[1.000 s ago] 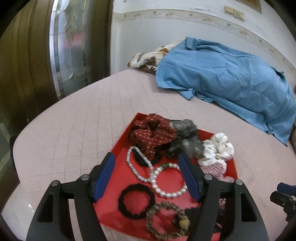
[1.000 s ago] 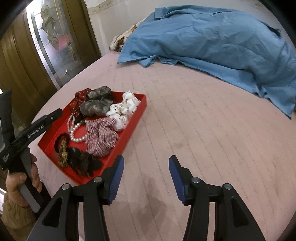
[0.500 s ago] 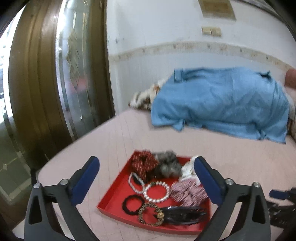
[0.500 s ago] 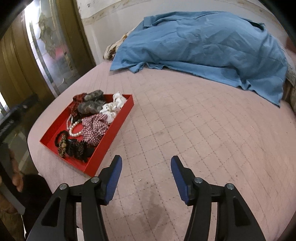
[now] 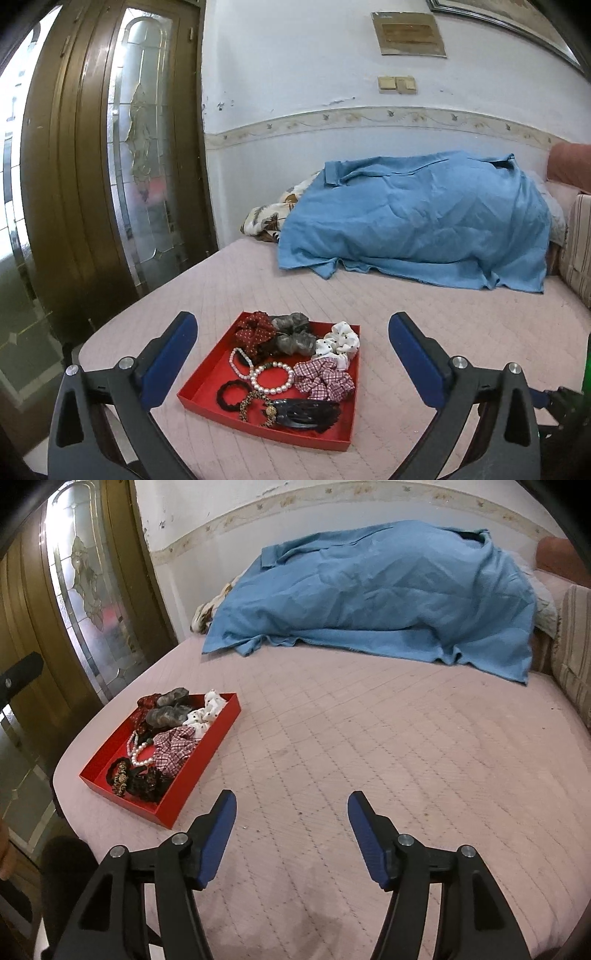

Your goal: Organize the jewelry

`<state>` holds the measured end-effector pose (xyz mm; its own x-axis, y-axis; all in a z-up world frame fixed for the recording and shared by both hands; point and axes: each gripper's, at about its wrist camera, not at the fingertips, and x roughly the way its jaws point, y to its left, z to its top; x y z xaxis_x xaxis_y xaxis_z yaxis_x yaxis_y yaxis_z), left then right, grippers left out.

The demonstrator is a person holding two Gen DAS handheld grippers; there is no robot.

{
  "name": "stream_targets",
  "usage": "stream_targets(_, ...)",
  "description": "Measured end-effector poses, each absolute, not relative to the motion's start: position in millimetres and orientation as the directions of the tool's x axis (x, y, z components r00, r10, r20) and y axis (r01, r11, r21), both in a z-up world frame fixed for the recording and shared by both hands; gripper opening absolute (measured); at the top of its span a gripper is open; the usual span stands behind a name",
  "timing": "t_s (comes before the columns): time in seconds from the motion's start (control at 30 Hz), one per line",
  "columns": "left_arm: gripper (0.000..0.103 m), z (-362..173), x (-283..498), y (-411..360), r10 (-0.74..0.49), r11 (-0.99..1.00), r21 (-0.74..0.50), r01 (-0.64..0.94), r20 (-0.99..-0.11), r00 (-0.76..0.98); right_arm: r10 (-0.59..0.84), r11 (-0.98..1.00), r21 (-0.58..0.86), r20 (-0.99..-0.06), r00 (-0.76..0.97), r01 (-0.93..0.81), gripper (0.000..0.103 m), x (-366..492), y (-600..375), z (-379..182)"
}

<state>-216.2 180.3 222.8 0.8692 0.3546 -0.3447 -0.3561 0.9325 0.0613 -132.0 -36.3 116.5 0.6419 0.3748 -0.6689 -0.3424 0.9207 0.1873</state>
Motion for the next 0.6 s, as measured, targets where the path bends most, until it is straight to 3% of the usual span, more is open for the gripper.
stream_targets(0.27,0.103,197,-207,186,0.230,0.960,-0.016,-0.280,-0.526,0.819,0.361,0.928,0.194,-0.672,0.647,-0.317,0.068,-143,-47,111)
stream_targets(0.6,0.103,191,-227,184,0.280,0.953,0.036,-0.302,-0.493,0.824,0.335,0.939,0.173,-0.664,0.668,-0.298,0.072,-158,-46,114)
